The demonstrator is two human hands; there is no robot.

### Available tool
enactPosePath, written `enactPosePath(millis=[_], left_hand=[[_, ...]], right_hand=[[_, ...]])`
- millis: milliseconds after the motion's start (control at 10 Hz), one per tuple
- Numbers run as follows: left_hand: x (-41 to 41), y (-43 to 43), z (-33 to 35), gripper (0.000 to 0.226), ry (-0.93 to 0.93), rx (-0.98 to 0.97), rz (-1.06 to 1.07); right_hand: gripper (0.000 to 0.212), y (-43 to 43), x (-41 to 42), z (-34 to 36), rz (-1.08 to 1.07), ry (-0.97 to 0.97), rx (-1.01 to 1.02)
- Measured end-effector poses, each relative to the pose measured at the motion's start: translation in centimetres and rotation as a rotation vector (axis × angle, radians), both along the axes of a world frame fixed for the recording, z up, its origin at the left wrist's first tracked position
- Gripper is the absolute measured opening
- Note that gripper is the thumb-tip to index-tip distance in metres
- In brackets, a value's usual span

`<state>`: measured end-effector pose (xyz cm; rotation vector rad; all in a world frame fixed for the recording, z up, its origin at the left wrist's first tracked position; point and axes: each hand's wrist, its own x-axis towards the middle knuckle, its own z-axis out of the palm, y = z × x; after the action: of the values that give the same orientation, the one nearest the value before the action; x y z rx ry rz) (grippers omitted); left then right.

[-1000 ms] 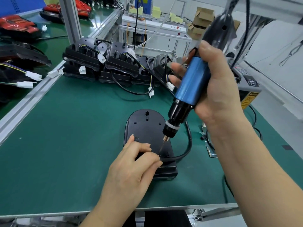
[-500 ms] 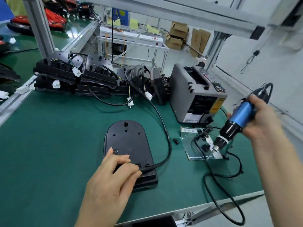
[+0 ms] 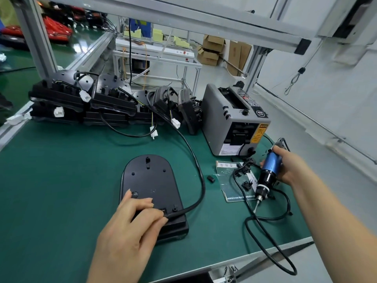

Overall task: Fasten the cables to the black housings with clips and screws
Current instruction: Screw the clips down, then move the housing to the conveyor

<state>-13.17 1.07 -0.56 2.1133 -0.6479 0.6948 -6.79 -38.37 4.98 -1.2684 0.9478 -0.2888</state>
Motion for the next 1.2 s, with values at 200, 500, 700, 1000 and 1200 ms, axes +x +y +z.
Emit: enactPosePath(millis=[200, 500, 700, 1000, 1200], left_hand=[[0.0, 0.0, 0.1, 0.029, 0.004, 0.001, -0.002], [0.1, 0.1, -0.1, 0.027, -0.005, -0.003, -0.009], [0.1, 0.0, -0.1, 0.026, -0.008, -0.003, -0.008], [-0.1, 0.1, 0.1, 0.028, 0.002, 0.002, -0.005], [-0.1, 0.0, 0.1, 0.027, -0.001, -0.004, -0.004]], right_hand=[[0.037, -0.3, 0.6, -0.4, 0.049, 0.147, -0.259], [0.043, -0.8, 1.3, -1.8, 0.119, 0.316, -0.631], [0.06, -0.4, 1.3, -1.6, 0.163, 0.506, -0.902], [0.022, 1.8, 1.1, 1.3, 0.096, 0.304, -1.096], [0.011, 5.6, 3.3, 3.6, 0.199, -0.016, -0.541]])
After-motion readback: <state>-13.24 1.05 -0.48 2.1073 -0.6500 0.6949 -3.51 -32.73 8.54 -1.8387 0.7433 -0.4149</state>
